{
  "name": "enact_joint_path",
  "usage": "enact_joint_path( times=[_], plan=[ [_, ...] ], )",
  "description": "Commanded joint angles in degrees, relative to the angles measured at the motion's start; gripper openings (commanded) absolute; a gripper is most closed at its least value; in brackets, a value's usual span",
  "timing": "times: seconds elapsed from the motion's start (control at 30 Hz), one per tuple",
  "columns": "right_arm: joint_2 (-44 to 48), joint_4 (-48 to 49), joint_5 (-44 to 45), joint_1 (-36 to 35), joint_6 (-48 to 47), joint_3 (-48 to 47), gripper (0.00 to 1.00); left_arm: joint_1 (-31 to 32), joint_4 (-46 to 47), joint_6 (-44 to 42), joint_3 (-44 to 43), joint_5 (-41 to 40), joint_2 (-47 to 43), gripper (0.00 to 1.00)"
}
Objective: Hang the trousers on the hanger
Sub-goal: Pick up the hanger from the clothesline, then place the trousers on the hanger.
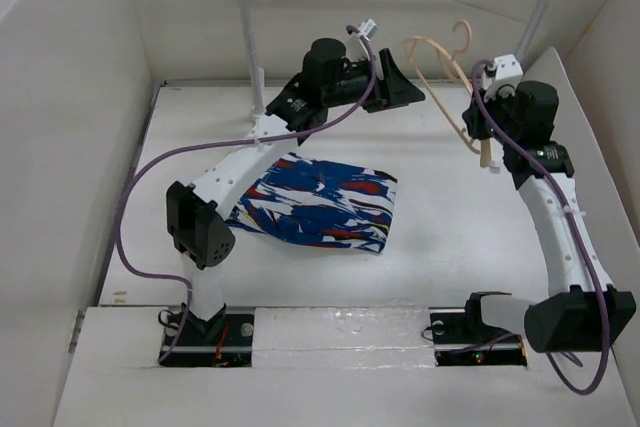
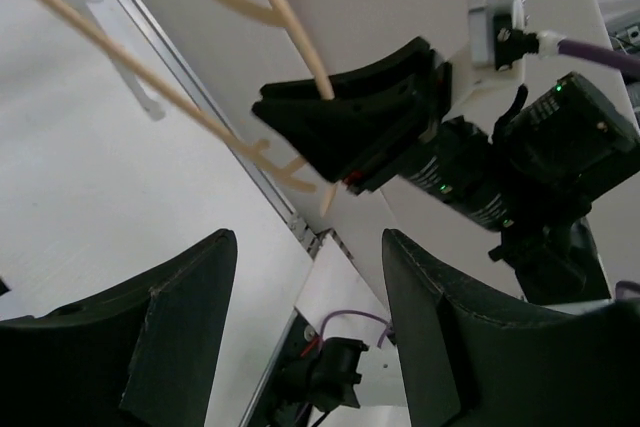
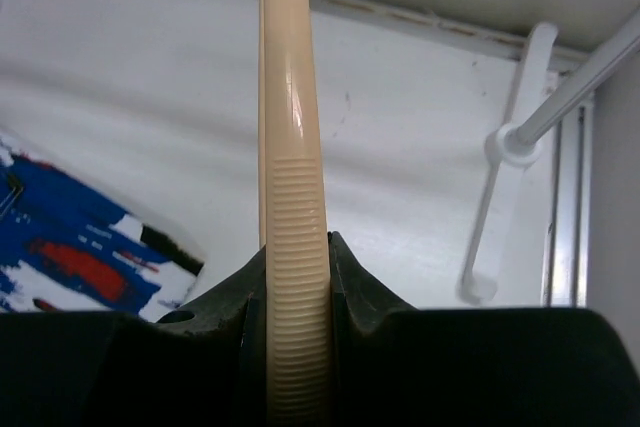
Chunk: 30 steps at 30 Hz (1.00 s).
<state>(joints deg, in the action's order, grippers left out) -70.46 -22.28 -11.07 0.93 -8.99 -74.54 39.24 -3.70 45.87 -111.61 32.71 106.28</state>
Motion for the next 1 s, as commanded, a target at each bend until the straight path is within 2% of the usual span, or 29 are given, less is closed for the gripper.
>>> enact_joint_path(
  times=[0.0,0.23,0.57,0.67,0.7,0.8,0.9,0.97],
  plan=[
    [4.5,2.2,1.2,-2.1,1.3,4.6,0.0,2.1,5.2,2.9,-3.1,-0.6,2.3,0.56],
    [8.2,1.2,6.4,-10.3,3.5,10.6,0.0,3.8,7.1,4.6,-4.2,-2.1,8.2,0.57],
    [9.1,-1.9,15.9,-18.9,4.1,12.2,0.0,4.3,8.9,6.0,-1.4,-3.3,10.6,0.56],
    [9.3,-3.7,20.0,-21.6,5.1,13.0,0.0,4.3,10.3,6.9,0.6,-2.9,10.5,0.51],
    [9.2,-4.4,21.3,-22.4,5.4,13.2,0.0,4.3,11.0,7.9,1.9,-2.6,10.4,0.43],
    [9.1,-7.6,26.3,-25.8,7.6,13.9,0.0,4.9,12.5,9.0,3.3,-2.5,10.5,0.34],
    [10.0,-8.4,27.9,-29.5,11.3,15.6,0.0,5.5,12.4,9.2,4.4,-2.3,11.1,0.33],
    [9.7,-9.6,32.6,-33.7,15.8,17.9,0.0,5.5,14.2,10.9,6.5,-1.3,10.9,0.32]
  ],
)
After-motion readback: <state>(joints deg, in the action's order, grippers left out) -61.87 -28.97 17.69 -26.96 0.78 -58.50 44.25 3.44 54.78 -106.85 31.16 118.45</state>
